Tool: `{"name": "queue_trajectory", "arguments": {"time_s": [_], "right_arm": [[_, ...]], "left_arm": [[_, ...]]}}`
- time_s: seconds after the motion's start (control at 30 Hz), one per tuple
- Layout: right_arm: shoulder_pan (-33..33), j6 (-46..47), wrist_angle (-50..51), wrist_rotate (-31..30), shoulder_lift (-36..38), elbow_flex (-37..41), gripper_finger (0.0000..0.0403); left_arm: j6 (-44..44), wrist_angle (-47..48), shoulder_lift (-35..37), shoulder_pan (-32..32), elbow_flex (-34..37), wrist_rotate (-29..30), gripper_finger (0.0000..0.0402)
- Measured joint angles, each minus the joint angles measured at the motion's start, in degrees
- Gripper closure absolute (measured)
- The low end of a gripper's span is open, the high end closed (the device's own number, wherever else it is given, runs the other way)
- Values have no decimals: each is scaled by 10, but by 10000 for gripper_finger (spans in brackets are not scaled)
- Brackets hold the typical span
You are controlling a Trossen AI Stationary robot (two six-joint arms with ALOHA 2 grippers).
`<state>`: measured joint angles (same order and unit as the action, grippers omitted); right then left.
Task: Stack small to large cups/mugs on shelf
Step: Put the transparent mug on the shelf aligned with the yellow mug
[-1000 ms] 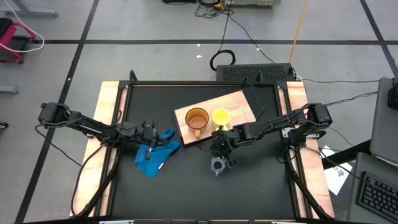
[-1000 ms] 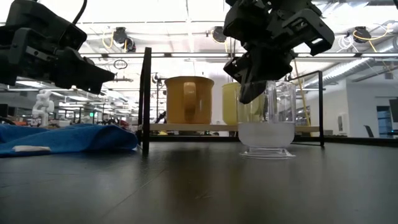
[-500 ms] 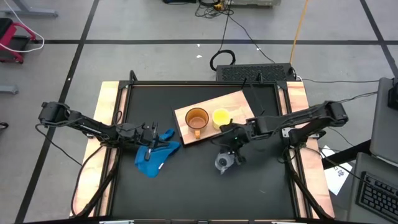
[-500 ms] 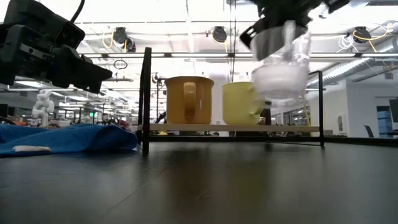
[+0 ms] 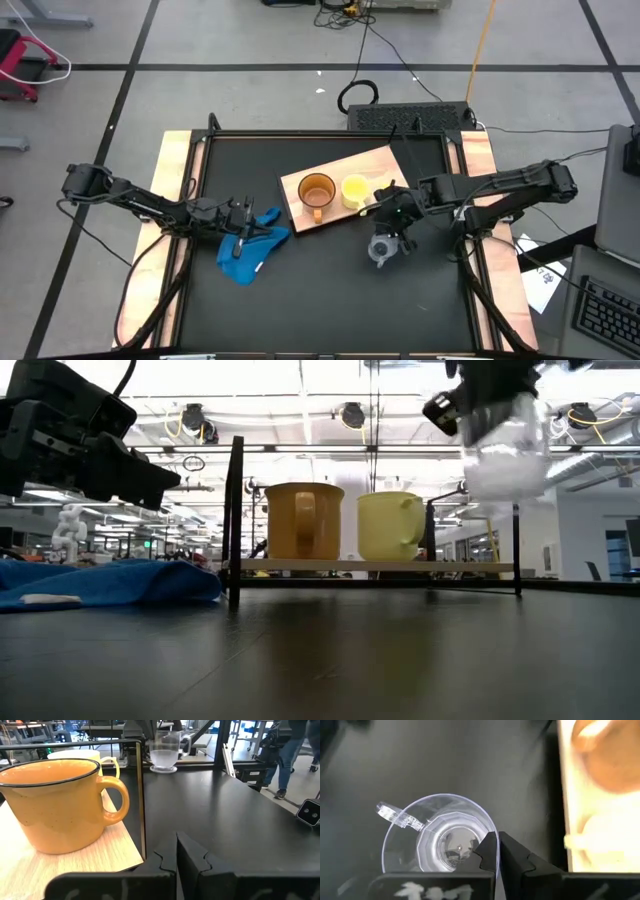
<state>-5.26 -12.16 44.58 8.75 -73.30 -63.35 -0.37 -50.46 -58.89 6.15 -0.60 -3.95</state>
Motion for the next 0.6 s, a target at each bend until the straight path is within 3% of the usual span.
{"name": "queue_trajectory", "arguments": {"time_s": [0.33,0.6], "right_arm": [[22,-89,37,0,-12,0,403],[93,-170,60,4,-3,0,403]], "left_arm": [[-3,-2,0,0,0,0,399],[-10,-2,0,0,0,11,398]]}}
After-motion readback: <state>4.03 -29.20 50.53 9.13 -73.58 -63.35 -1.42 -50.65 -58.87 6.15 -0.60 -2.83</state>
